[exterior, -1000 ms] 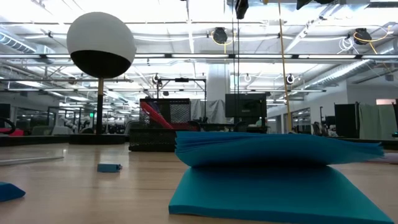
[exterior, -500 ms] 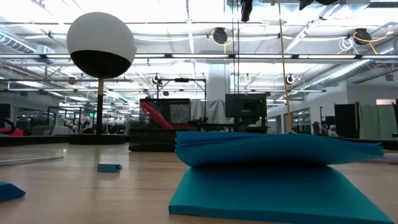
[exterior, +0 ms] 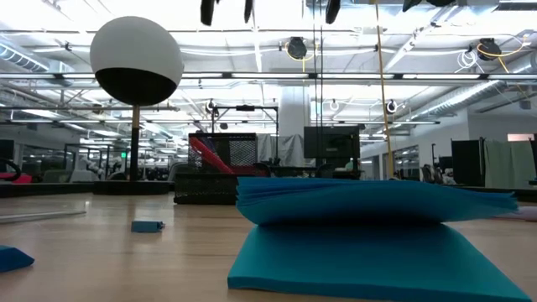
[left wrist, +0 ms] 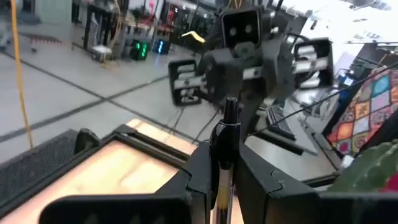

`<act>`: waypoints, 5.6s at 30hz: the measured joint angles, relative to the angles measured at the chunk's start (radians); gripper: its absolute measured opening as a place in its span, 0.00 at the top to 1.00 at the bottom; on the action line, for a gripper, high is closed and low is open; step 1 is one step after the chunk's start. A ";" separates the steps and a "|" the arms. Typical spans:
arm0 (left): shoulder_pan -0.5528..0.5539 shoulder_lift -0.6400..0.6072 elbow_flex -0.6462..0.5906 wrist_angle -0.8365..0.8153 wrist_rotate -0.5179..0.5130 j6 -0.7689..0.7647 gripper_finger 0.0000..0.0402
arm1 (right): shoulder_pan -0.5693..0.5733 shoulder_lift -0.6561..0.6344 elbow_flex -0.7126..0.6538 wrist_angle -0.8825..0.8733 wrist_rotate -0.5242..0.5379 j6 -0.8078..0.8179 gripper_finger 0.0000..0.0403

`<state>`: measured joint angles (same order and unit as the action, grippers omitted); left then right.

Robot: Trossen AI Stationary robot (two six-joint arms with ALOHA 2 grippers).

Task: Pick and place office supplies into organizer
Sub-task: Put the black pen into the desk organizer, then put the purple pen into the desk organizer

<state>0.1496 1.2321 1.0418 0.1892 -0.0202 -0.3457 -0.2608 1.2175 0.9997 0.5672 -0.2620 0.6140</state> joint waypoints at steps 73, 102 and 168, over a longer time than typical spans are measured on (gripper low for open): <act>0.006 0.175 -0.574 0.460 0.020 0.124 0.53 | 0.086 0.001 -0.001 -0.092 0.083 0.097 0.77; -0.048 0.174 -0.220 0.448 0.154 -0.017 0.53 | 0.177 -0.055 0.093 -0.416 -0.001 0.037 0.77; 0.033 0.008 0.179 -0.255 0.018 0.259 0.54 | 0.752 0.160 -0.159 -1.146 0.284 0.538 0.77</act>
<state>0.1822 1.2400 1.2213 -0.0654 -0.0019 -0.0870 0.4911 1.3778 0.8407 -0.5791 0.0218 1.1523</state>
